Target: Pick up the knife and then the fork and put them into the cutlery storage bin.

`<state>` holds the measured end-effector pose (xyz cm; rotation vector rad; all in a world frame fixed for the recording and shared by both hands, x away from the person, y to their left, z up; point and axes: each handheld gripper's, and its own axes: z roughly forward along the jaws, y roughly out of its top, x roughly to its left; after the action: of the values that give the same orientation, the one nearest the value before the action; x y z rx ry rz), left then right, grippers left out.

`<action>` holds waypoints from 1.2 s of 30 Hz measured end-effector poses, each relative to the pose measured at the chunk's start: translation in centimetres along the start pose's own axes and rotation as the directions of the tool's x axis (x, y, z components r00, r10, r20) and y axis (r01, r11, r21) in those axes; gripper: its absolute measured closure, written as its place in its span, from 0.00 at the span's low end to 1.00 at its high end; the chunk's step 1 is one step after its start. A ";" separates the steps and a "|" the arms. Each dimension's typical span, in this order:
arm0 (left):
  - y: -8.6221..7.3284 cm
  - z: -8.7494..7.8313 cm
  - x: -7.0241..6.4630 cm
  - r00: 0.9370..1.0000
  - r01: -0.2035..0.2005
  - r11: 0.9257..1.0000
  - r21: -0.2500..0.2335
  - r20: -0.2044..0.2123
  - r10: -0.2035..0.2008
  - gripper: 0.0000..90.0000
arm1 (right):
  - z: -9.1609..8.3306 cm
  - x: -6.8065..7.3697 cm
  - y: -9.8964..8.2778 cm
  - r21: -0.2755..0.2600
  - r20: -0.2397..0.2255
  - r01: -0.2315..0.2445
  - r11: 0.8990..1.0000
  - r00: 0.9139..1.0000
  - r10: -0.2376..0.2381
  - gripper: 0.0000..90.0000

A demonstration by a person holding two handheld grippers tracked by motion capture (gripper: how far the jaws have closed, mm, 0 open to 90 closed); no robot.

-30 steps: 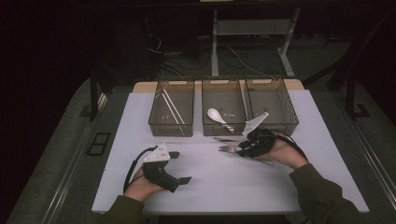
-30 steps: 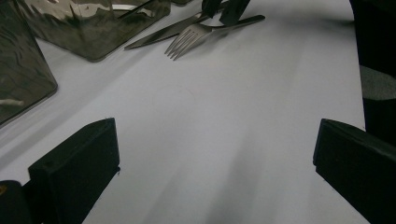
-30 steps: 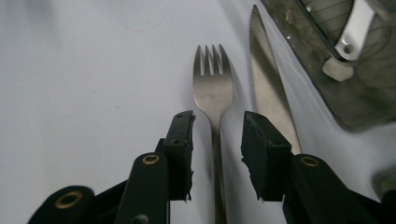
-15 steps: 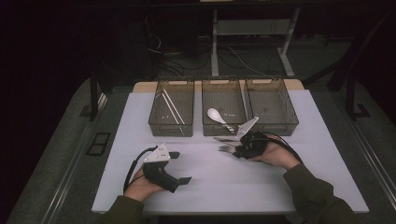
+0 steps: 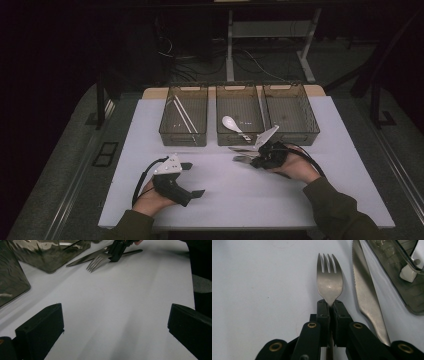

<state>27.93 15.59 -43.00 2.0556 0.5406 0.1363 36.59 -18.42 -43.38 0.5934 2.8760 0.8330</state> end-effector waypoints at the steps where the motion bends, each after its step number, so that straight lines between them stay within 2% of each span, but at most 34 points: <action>1: 0.0 0.0 0.0 1.000 -0.002 1.000 0.001 0.000 0.002 0.00 | 0.0 0.0 0.0 -0.002 -0.002 -0.001 1.000 1.000 0.001 0.94; 5: 0.0 0.0 0.1 1.000 -0.002 1.000 0.003 0.000 0.002 0.00 | -0.2 0.0 -0.2 0.004 -0.004 -0.009 1.000 1.000 0.009 0.94; 12: 0.0 0.1 0.1 1.000 0.001 1.000 0.002 -0.002 -0.001 0.00 | -1.5 -0.1 -0.4 -0.043 -0.026 -0.039 0.998 0.999 0.038 0.94; 21: 0.0 0.0 0.1 1.000 -0.003 1.000 0.001 -0.003 0.003 0.00 | -3.2 -0.5 -0.5 -0.088 -0.015 -0.077 0.993 0.997 0.076 0.94; 27: 0.0 0.0 0.2 1.000 0.003 1.000 0.000 -0.006 -0.003 0.00 | -4.8 -0.9 -0.3 -0.126 0.000 -0.137 0.983 0.990 0.138 0.94; 36: 0.0 0.0 0.2 1.000 -0.001 1.000 0.001 -0.007 0.001 0.00 | -7.2 -1.9 -0.2 -0.181 0.036 -0.183 0.966 0.981 0.193 0.94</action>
<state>28.11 15.66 -43.07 2.0574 0.5437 0.1434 36.88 -22.86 -37.46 0.8624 2.6901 1.0671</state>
